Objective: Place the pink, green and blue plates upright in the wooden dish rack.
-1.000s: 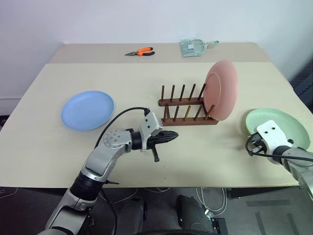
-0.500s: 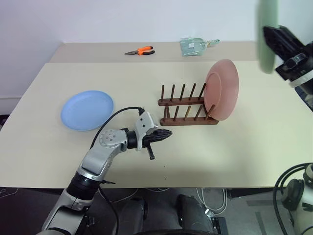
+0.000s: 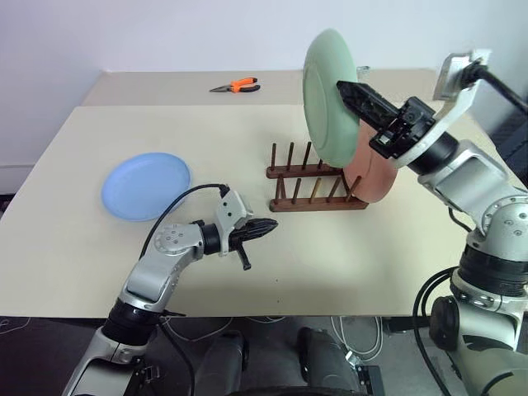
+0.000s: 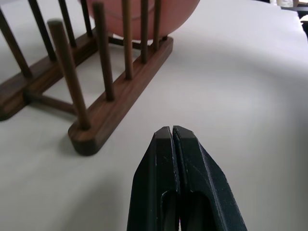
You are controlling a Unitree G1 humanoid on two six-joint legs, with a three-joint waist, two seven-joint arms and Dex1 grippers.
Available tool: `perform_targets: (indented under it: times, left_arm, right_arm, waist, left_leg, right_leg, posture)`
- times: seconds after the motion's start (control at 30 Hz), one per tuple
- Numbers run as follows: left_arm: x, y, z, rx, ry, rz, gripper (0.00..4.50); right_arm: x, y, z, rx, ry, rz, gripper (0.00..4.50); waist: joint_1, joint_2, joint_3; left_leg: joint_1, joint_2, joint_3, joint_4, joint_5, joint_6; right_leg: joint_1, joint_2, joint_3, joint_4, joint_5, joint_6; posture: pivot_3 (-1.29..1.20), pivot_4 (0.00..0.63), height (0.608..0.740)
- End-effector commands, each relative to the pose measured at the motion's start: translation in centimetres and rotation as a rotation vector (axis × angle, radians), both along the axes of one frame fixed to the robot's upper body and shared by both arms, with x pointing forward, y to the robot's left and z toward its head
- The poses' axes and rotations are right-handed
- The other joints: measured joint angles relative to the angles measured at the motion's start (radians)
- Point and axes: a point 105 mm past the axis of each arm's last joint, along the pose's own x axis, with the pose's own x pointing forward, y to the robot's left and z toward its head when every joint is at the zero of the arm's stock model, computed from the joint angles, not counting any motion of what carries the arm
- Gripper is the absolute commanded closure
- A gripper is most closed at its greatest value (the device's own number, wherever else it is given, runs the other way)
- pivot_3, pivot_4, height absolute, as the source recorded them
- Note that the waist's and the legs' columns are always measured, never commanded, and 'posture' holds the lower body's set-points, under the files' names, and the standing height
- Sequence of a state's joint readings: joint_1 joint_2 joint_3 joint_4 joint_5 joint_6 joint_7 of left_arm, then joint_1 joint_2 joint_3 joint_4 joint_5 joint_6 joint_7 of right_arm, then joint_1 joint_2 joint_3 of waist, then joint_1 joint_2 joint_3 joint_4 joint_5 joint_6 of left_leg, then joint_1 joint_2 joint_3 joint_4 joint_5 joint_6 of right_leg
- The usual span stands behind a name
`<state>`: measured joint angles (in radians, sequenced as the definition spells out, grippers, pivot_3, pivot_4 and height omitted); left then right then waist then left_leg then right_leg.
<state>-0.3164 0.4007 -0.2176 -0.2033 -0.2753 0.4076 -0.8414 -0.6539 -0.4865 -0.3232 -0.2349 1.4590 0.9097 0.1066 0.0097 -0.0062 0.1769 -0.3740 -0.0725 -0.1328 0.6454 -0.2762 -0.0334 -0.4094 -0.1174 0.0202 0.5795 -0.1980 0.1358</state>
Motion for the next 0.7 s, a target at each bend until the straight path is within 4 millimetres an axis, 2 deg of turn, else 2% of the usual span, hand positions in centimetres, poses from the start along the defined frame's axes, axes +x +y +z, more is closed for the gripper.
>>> perform_targets:
  times: [0.03, 0.1, 0.13, 0.2, 0.27, 0.37, 0.4, 0.43, 0.53, 0.57, 0.6, 0.63, 0.7]
  left_arm:
    - [-0.3, -0.3, 1.0, -0.025, -0.03, -0.01, 4.5]
    - [-0.2, -0.4, 1.0, -0.026, -0.032, -0.011, 4.5]
    - [-0.2, -0.4, 1.1, -0.026, -0.033, -0.011, 4.5]
    - [-0.2, -0.4, 1.1, -0.025, -0.034, -0.01, 4.5]
    - [-0.2, -0.3, 1.1, -0.024, -0.037, -0.009, 4.5]
    - [-0.2, -0.2, 1.2, -0.022, -0.039, -0.005, 4.5]
    - [-0.1, -0.1, 1.2, -0.029, -0.032, 0.0, 4.5]
    - [-0.1, 0.1, 1.3, -0.035, -0.028, 0.004, 4.5]
    - [0.9, 1.8, 2.9, -0.129, -0.031, 0.104, 3.61]
    - [1.6, 2.8, 3.6, -0.16, -0.048, 0.166, 3.12]
    - [2.6, 4.2, 4.3, -0.198, -0.068, 0.256, 2.71]
    - [3.4, 5.7, 5.0, -0.227, -0.09, 0.345, 2.11]
    - [5.6, 9.9, 5.6, -0.231, -0.141, 0.612, 1.05]
  right_arm:
    - [0.7, -0.2, -0.3, 0.058, 0.049, -0.026, 4.48]
    - [1.9, -0.4, -1.3, 0.082, 0.122, -0.072, 4.48]
    - [2.3, -0.5, -1.6, 0.092, 0.148, -0.087, 4.18]
    - [2.8, -0.8, -1.6, 0.104, 0.156, -0.118, 3.49]
    - [2.9, -1.1, -0.9, 0.099, 0.126, -0.144, 2.56]
    - [2.9, -1.4, 0.0, 0.024, 0.045, -0.2, 0.94]
    - [2.8, -1.8, 0.7, -0.04, -0.03, -0.254, 0.47]
    - [2.8, -2.1, 1.2, -0.085, -0.086, -0.29, 0.47]
    - [2.0, -3.5, 4.0, -0.301, -0.333, -0.42, 0.43]
    - [1.6, -3.7, 4.7, -0.36, -0.398, -0.433, 0.43]
    - [1.2, -3.6, 5.1, -0.421, -0.464, -0.432, 0.43]
    - [0.8, -3.2, 5.4, -0.472, -0.519, -0.414, 0.0]
    - [-0.3, -1.2, 5.0, -0.609, -0.634, -0.333, 0.0]
  waist:
    - [-0.002, 0.0, 0.0]
    - [-0.004, 0.0, 0.0]
    - [-0.005, 0.0, 0.0]
    - [-0.005, 0.0, 0.0]
    - [-0.005, 0.001, 0.0]
    - [-0.006, 0.001, 0.0]
    - [-0.006, 0.001, 0.0]
    - [-0.005, 0.001, 0.0]
    - [-0.005, 0.001, 0.001]
    - [-0.006, 0.001, 0.001]
    - [-0.006, 0.001, 0.001]
    - [-0.008, 0.001, 0.001]
    - [-0.017, 0.0, 0.001]
  left_leg:
    - [0.0, 0.0, 0.0, 0.0, 0.0, 0.0]
    - [0.0, 0.0, 0.0, 0.0, 0.0, 0.0]
    - [0.0, 0.0, 0.0, 0.0, 0.0, 0.0]
    - [0.0, 0.0, 0.0, 0.0, 0.0, 0.0]
    - [0.0, 0.0, 0.0, 0.0, 0.0, 0.0]
    - [0.0, 0.0, 0.0, 0.0, 0.0, 0.0]
    - [0.0, 0.0, 0.001, 0.0, 0.0, 0.0]
    - [0.0, 0.0, 0.001, 0.0, 0.0, 0.0]
    - [0.0, 0.0, 0.001, 0.0, 0.0, 0.0]
    - [-0.001, 0.0, 0.001, 0.0, 0.0, 0.0]
    - [-0.001, 0.0, 0.001, 0.0, 0.0, 0.0]
    - [0.0, 0.0, 0.001, 0.0, 0.0, 0.0]
    - [0.001, 0.001, 0.001, -0.001, 0.0, 0.0]
  right_leg:
    - [0.0, 0.0, 0.0, 0.0, 0.0, 0.0]
    - [0.0, 0.0, 0.0, 0.0, 0.0, 0.0]
    - [0.0, 0.0, 0.0, 0.0, 0.0, 0.0]
    - [0.0, 0.0, 0.0, 0.0, 0.0, 0.0]
    - [0.0, 0.0, 0.0, 0.0, 0.0, 0.0]
    - [0.0, 0.0, 0.0, 0.0, 0.0, 0.0]
    - [0.0, 0.0, 0.0, 0.0, 0.0, 0.0]
    - [0.0, 0.0, 0.0, 0.0, 0.0, 0.0]
    - [0.0, 0.0, 0.0, 0.0, 0.0, 0.001]
    - [-0.001, 0.0, 0.0, 0.0, -0.002, 0.004]
    - [-0.001, 0.0, 0.0, 0.0, -0.002, 0.004]
    - [-0.001, 0.0, 0.0, 0.0, -0.002, 0.005]
    - [-0.001, 0.001, -0.001, 0.0, -0.001, 0.007]
  posture:
    - [0.0, 0.15, 0.74]
    - [0.0, 0.15, 0.74]
    - [0.0, 0.15, 0.74]
    - [0.0, 0.15, 0.74]
    - [0.0, 0.15, 0.74]
    - [0.0, 0.15, 0.74]
    - [0.0, 0.15, 0.74]
    - [0.0, 0.15, 0.74]
    - [0.0, 0.15, 0.74]
    - [0.0, 0.15, 0.74]
    - [0.0, 0.15, 0.74]
    - [0.0, 0.15, 0.74]
    - [0.0, 0.15, 0.74]
